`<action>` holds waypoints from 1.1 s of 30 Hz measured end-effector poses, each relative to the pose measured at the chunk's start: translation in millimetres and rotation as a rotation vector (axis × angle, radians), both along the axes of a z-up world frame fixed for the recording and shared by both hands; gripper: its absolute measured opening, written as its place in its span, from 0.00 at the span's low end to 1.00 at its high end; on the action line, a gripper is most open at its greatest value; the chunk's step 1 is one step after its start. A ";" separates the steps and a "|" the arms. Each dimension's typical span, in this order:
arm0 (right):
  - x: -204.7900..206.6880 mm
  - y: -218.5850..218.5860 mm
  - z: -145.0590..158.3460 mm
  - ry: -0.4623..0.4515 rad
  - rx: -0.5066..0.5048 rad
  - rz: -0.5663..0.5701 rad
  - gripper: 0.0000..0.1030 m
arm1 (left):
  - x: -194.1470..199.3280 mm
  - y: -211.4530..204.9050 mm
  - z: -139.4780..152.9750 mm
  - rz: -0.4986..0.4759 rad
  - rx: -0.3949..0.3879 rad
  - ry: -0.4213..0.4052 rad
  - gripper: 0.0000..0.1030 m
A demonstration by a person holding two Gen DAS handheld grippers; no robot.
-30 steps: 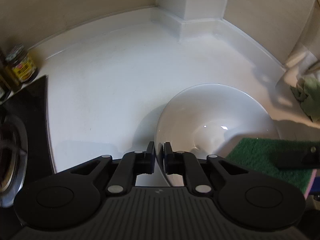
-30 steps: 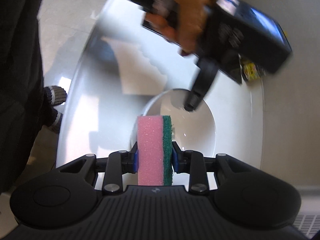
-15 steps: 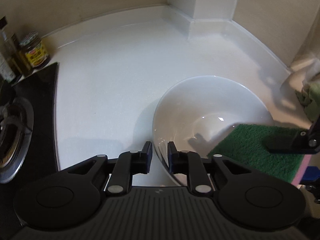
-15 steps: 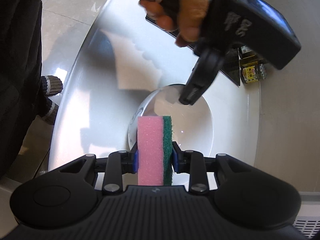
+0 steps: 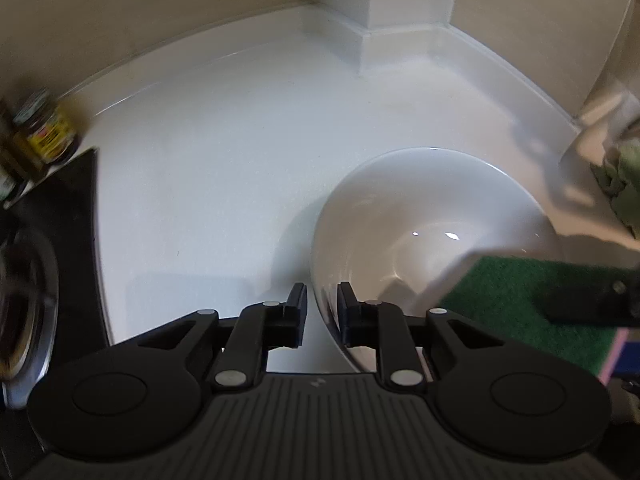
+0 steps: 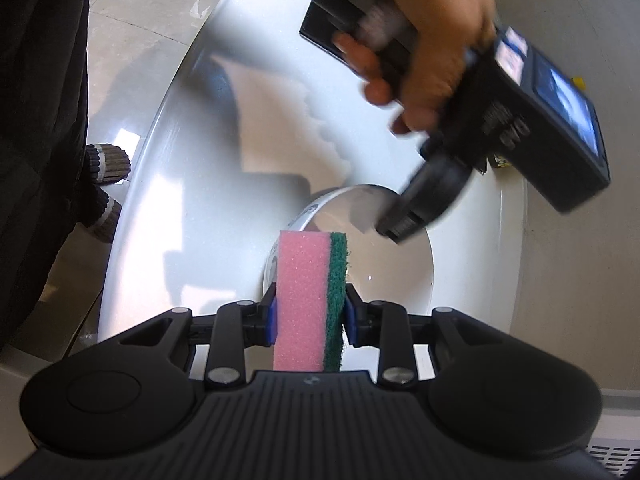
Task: Clean bowl
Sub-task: 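Scrub the bowl interior with the sponge's green side using the right gripper while the left gripper holds the bowl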
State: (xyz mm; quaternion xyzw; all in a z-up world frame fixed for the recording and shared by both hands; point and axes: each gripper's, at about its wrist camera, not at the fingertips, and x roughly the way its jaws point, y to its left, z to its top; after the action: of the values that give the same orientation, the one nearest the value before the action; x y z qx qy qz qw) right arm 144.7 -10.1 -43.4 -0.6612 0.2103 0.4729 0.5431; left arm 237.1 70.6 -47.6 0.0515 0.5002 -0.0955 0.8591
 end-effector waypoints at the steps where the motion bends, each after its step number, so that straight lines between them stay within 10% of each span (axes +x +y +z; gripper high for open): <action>1: -0.8 -0.4 -0.8 -0.001 0.000 0.000 0.26 | -9.5 -2.3 0.2 0.025 0.000 -0.002 0.22; 7: -9.7 0.6 4.5 0.009 0.011 0.008 0.26 | -32.8 -22.1 7.2 0.025 0.028 -0.034 0.14; 15: -7.2 -4.5 2.0 -0.006 -0.046 0.044 0.26 | -14.5 -20.7 25.2 -0.213 0.029 -0.015 0.13; 17: -5.8 -3.0 0.2 -0.027 -0.051 0.033 0.26 | -8.9 -28.3 26.1 -0.182 0.023 -0.009 0.26; 26: 0.8 -2.2 -2.3 -0.014 -0.037 0.012 0.26 | -72.7 -31.6 25.0 0.035 -0.042 -0.044 0.24; 33: -0.6 0.5 4.0 0.018 -0.031 0.022 0.26 | -51.3 -58.5 19.6 -0.005 0.037 -0.043 0.19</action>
State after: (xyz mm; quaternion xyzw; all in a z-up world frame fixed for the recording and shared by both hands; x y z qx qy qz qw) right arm 144.1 -9.6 -39.5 -0.6674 0.2152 0.4814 0.5259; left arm 185.9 12.1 -27.9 0.0707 0.4830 -0.0870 0.8684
